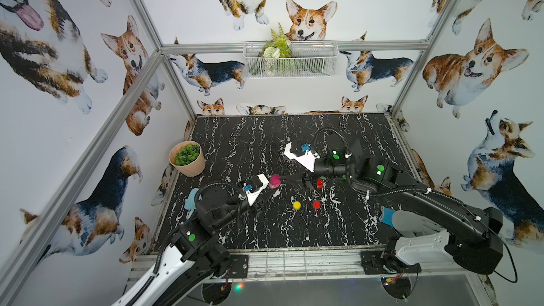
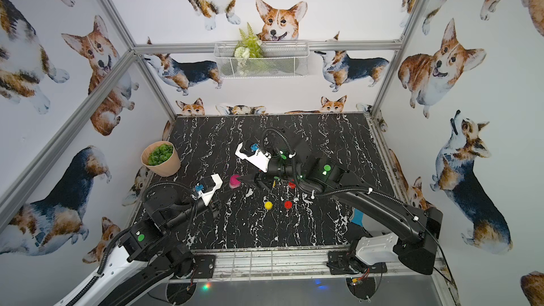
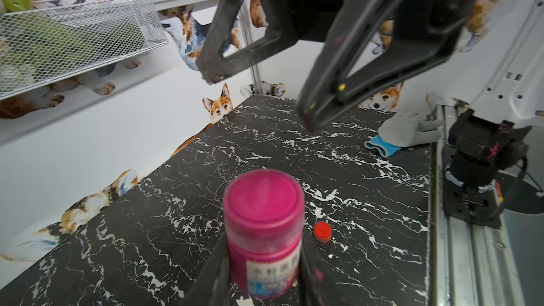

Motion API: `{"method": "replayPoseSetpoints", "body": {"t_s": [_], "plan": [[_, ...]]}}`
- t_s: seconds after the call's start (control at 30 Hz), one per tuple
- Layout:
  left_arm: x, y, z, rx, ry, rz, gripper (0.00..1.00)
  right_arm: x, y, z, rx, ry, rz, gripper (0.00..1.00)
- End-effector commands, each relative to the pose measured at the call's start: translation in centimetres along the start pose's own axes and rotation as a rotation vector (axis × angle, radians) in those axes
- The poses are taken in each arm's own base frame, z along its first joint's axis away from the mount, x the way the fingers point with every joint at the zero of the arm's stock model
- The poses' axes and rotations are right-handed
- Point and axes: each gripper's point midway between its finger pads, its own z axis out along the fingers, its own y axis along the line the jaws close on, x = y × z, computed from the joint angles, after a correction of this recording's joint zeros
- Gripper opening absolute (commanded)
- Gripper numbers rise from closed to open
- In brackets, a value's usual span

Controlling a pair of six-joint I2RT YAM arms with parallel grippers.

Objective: Close the paint jar lid
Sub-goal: Screw the lid onto the paint jar.

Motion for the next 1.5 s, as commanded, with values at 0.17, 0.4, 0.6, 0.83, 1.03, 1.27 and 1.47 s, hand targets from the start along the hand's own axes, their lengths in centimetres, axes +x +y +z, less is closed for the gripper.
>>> {"method": "replayPoseSetpoints", "body": {"t_s": [0.17, 0.4, 0.6, 0.83, 1.03, 1.27, 1.47], "plan": [[0.1, -1.1, -0.1, 0.063, -0.006, 0.016, 0.34, 1.2, 2.2, 0.8, -0.148, 0.049, -0.066, 0.62], [0.1, -0.7, -0.1, 0.04, -0.002, 0.026, 0.34, 1.7, 2.9, 1.2, -0.202, 0.075, -0.052, 0.5], [0.1, -0.5, -0.2, 0.024, -0.005, 0.032, 0.34, 2.5, 2.9, 1.7, -0.206, 0.104, -0.033, 0.47], [0.1, -0.3, -0.2, 0.013, -0.004, 0.033, 0.34, 2.6, 2.8, 2.0, -0.2, 0.104, -0.031, 0.36], [-0.2, 0.2, -0.3, -0.019, -0.016, 0.039, 0.34, 3.1, 3.1, 2.5, -0.193, 0.123, -0.031, 0.32], [-1.9, 1.6, -0.4, -0.094, -0.074, 0.056, 0.33, 3.4, 2.2, 3.6, -0.105, 0.103, 0.004, 0.31], [-3.7, 3.1, -0.6, -0.177, -0.143, 0.063, 0.32, 3.4, 1.5, 4.9, -0.022, 0.063, 0.063, 0.31]]}}
